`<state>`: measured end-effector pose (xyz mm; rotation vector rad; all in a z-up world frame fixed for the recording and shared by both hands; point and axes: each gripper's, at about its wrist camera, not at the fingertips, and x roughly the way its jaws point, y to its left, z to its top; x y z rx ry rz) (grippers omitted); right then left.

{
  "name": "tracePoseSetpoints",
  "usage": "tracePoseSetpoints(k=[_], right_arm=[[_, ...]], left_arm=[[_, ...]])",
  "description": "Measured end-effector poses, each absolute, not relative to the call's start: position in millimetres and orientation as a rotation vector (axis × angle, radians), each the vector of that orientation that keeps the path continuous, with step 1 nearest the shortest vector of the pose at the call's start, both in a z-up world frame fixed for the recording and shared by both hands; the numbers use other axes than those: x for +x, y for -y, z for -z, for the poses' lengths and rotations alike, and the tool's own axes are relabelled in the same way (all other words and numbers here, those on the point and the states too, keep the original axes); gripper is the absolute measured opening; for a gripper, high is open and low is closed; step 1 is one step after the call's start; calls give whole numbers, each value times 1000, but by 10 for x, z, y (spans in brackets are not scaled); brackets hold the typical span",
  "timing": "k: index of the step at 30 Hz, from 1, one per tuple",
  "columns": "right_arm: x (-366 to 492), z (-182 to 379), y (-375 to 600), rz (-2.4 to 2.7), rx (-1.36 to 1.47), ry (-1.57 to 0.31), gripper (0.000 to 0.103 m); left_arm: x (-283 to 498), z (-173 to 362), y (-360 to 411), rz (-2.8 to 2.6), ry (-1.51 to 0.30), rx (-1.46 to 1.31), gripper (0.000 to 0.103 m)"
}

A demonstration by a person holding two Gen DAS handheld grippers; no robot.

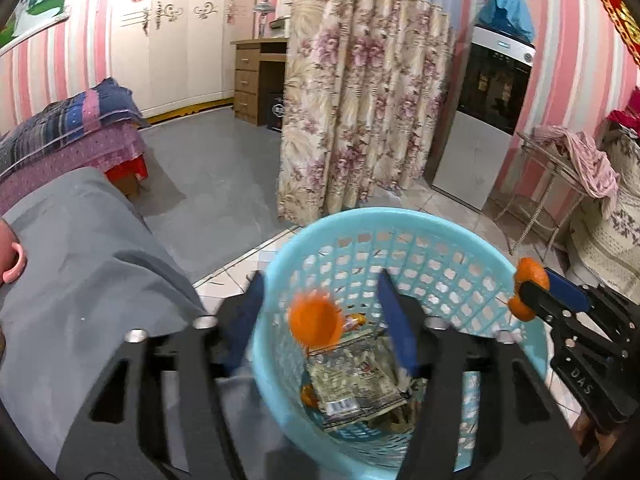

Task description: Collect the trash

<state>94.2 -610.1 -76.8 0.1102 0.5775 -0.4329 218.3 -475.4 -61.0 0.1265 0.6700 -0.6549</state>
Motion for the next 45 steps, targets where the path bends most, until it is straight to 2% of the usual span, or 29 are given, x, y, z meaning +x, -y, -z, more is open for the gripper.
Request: tracePoseSetpoints(k=[1, 7, 13, 16, 18, 20, 22, 26, 28, 45], right_arm=[[946, 771, 6093, 434, 110, -576, 27], [975, 793, 6069, 436, 108, -576, 27], [1073, 826, 5999, 436, 107, -589, 27], [1155, 830, 5951, 434, 103, -598, 29], [1224, 835, 5905, 442, 91, -608, 38], [1241, 833, 5864, 445, 88, -602, 75], [1243, 827, 5829, 445, 88, -597, 78], [1257, 801, 5760, 436, 81, -609, 94], [1238, 747, 5667, 447, 70, -607, 97], [855, 141, 4190, 331, 65, -509, 98]], left_arm=[[2196, 609, 4719, 644, -667, 121, 77], [2244, 605, 4462, 589, -662, 93, 88], [2203, 566, 4228, 543, -637, 86, 97], [2169, 568, 4126, 519, -620, 83, 97], [2168, 579, 4070, 509, -622, 83, 97], [2168, 583, 3998, 502, -622, 84, 97], [2170, 565, 3916, 496, -622, 92, 97], [2146, 462, 3643, 466, -618, 83, 97], [2114, 404, 3459, 465, -622, 64, 97], [1180, -241, 1583, 277, -506, 58, 98]])
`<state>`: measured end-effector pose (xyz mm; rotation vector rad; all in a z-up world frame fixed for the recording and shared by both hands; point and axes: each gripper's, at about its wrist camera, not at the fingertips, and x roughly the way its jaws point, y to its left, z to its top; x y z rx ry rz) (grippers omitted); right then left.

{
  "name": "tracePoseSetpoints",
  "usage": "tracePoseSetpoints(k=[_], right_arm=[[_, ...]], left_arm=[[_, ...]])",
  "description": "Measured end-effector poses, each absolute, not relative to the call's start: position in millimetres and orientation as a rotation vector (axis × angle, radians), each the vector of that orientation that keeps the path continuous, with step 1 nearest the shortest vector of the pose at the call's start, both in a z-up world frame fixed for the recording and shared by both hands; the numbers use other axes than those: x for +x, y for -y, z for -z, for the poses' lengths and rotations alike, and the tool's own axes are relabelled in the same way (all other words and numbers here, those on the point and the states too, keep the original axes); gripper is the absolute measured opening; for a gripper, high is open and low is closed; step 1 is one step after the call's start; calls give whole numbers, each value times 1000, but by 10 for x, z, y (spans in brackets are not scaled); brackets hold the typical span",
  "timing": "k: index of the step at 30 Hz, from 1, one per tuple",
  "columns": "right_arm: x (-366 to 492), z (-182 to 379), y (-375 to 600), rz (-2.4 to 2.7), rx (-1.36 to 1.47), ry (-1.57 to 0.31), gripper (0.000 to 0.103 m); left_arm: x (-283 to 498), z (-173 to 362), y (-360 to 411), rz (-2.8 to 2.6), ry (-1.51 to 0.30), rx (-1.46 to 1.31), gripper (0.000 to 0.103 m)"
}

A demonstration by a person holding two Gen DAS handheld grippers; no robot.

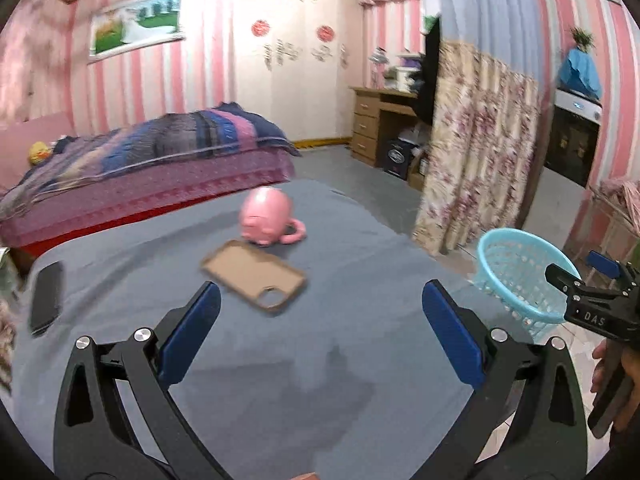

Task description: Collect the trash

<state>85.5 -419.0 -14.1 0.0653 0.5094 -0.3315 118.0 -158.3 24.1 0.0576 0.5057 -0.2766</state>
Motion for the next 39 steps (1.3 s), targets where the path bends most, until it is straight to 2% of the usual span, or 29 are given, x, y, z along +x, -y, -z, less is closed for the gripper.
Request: tracePoseSetpoints(k=[10, 18, 28, 39], right_arm=[[509, 73, 3234, 208, 24, -483, 98], [374, 103, 2735, 181, 17, -464, 98], [302, 66, 2456, 131, -3, -428, 98], [346, 110, 2570, 136, 22, -434, 98]], left_arm=[[554, -257, 956, 149, -482, 10, 98], [413, -260, 677, 126, -482, 24, 98], [399, -261, 539, 78, -474, 26, 98], [419, -209, 631, 60, -473, 44, 98]])
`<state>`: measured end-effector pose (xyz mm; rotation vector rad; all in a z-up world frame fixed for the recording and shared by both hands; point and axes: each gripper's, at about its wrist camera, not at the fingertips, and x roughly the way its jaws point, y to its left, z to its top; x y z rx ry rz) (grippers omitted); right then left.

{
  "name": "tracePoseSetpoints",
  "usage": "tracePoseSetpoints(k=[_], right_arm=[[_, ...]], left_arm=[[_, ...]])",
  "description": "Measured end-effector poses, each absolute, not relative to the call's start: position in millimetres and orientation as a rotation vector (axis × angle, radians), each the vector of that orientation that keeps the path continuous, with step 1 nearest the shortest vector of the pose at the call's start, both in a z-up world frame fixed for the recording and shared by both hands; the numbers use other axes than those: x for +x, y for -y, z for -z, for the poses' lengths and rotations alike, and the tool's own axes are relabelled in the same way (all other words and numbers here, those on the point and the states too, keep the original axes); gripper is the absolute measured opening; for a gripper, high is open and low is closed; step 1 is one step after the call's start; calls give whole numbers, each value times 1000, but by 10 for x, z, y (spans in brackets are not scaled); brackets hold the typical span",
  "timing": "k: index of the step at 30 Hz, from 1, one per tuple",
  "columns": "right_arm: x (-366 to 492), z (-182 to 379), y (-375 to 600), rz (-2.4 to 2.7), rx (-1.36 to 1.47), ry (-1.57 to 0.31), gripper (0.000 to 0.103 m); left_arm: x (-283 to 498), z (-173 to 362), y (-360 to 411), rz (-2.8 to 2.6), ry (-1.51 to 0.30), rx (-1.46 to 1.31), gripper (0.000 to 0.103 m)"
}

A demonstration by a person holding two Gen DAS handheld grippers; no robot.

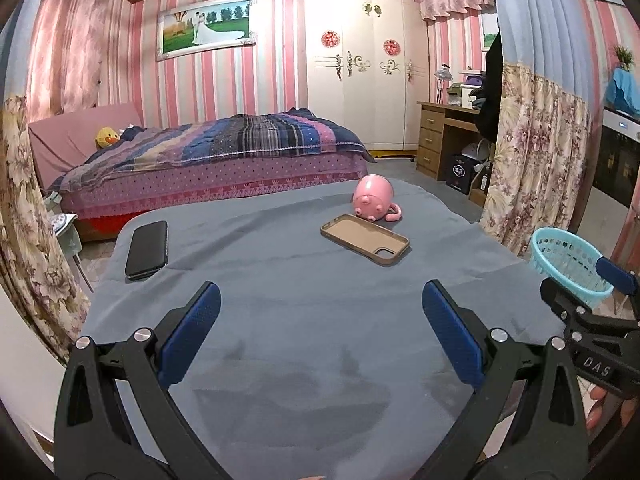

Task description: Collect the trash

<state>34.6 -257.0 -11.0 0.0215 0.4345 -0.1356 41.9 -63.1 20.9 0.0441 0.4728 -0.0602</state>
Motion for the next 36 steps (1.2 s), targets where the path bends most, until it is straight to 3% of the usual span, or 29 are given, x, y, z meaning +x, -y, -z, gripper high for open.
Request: tracePoseSetpoints(k=[36], right_arm=[[498, 120, 2421, 164, -4, -398, 98]], left_arm=[[601, -144, 552, 66, -440, 60, 98]])
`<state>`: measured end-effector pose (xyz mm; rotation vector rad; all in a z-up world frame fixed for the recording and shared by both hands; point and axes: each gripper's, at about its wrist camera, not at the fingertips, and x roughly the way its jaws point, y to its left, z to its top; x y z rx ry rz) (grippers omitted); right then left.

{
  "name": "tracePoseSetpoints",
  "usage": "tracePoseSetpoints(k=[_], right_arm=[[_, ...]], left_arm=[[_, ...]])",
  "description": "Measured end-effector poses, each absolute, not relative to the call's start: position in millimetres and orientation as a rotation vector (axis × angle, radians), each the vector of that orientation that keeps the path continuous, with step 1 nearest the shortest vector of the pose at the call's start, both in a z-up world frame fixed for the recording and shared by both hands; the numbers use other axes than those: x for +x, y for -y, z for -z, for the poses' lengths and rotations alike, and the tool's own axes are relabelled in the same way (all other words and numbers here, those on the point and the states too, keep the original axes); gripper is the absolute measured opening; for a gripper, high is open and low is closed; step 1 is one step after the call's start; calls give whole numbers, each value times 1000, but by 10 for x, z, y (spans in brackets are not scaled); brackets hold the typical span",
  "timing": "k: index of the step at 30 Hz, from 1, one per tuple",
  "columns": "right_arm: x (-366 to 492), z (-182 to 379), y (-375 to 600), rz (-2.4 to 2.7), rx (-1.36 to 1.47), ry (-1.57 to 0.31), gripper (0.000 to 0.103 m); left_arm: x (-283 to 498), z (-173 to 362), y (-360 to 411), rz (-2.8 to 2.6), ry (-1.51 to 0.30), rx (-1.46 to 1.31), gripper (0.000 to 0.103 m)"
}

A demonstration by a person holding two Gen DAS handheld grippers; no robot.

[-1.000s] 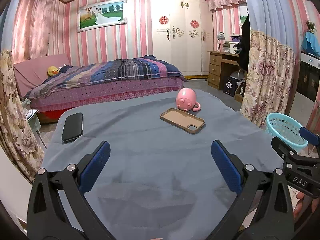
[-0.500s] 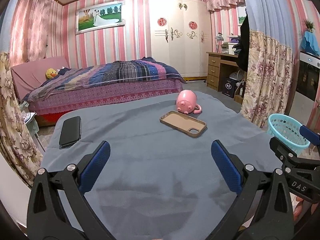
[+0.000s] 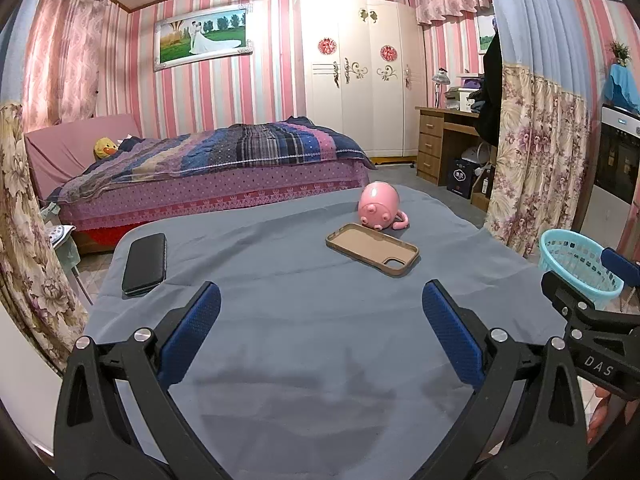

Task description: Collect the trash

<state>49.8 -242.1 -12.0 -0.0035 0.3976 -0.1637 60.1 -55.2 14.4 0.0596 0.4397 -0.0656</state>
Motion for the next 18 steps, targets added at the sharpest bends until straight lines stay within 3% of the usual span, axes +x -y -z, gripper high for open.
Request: tracePoseSetpoints(k=[18], right_arm=[[495, 130, 2454, 168, 2, -392, 98]], left_arm=[[592, -114, 562, 53, -443, 65, 98]])
